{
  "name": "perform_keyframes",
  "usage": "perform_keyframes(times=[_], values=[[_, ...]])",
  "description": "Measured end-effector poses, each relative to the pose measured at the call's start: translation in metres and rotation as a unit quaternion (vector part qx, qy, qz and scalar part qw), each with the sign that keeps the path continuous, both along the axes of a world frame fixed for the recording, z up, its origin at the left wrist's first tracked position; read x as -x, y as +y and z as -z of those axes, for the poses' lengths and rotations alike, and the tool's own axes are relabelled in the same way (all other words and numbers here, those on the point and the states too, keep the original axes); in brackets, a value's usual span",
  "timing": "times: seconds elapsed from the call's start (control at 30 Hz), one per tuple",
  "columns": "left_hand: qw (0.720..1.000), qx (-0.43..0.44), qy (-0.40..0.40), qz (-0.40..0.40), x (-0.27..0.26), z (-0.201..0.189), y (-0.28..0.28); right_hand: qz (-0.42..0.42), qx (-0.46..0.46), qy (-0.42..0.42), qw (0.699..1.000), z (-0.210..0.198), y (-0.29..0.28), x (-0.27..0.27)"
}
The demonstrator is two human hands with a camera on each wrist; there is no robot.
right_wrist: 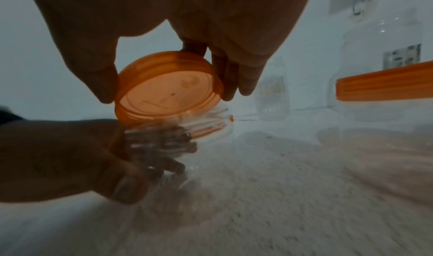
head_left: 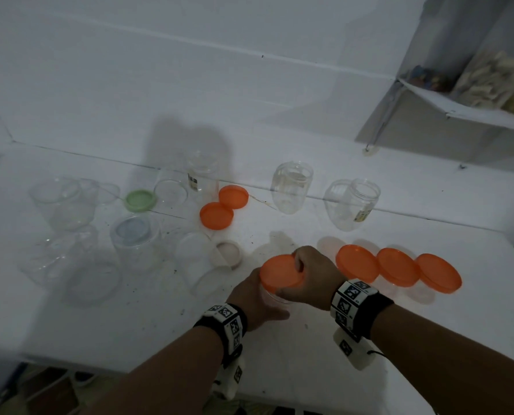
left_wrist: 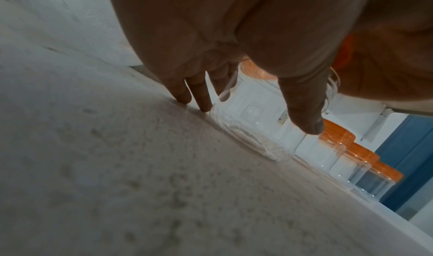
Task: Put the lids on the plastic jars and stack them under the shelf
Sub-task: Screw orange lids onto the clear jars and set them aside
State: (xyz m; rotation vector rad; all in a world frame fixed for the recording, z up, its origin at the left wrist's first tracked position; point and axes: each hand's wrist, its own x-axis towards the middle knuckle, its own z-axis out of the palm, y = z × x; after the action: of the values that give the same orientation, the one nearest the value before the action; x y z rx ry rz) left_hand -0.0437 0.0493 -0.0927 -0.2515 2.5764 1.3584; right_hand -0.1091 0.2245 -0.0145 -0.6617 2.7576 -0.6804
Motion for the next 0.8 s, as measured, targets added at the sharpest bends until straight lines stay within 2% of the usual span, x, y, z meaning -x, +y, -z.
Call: perform_keyframes(times=[0.2,0.33,0.43,0.8], values=[[1.000,0.016,-0.007,0.008,0.002,-0.006,0.001,-0.079,-0.096,-0.033,0.992,0.004,-0.001,0.002],[1.000,0.020,-0.018,0.016,0.004,-0.004,-0.002,-0.154,-0.225,-0.041,0.961,-0.013,-0.017,0.013],[0.999,0.018,-0.022,0.019,0.004,0.000,-0.003,-0.171,-0.297,-0.043,0.939,-0.021,-0.026,0.017],[0.999,0.018,-0.024,0.014,0.006,0.006,-0.004,-0.186,-0.334,-0.041,0.923,-0.025,-0.034,0.017]])
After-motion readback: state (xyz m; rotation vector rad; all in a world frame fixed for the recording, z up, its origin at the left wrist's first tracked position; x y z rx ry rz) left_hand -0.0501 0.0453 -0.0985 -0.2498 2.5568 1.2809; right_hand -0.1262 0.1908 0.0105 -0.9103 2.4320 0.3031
